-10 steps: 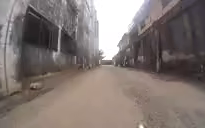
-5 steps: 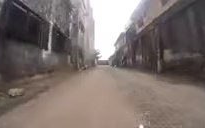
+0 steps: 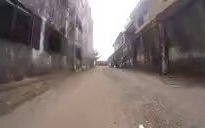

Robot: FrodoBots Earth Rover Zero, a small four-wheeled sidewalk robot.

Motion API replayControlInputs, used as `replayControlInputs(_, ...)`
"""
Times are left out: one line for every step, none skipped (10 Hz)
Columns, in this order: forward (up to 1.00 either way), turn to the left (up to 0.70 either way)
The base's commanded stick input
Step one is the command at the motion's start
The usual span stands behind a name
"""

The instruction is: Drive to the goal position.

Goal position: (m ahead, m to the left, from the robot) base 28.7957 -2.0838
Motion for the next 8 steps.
replayControlInputs(1.00,0.00)
replayControlInputs(1.00,0.00)
replayControlInputs(1.00,0.00)
replayControlInputs(1.00,0.00)
replayControlInputs(1.00,0.00)
replayControlInputs(1.00,0.00)
replayControlInputs(1.00,0.00)
replayControlInputs(1.00,0.00)
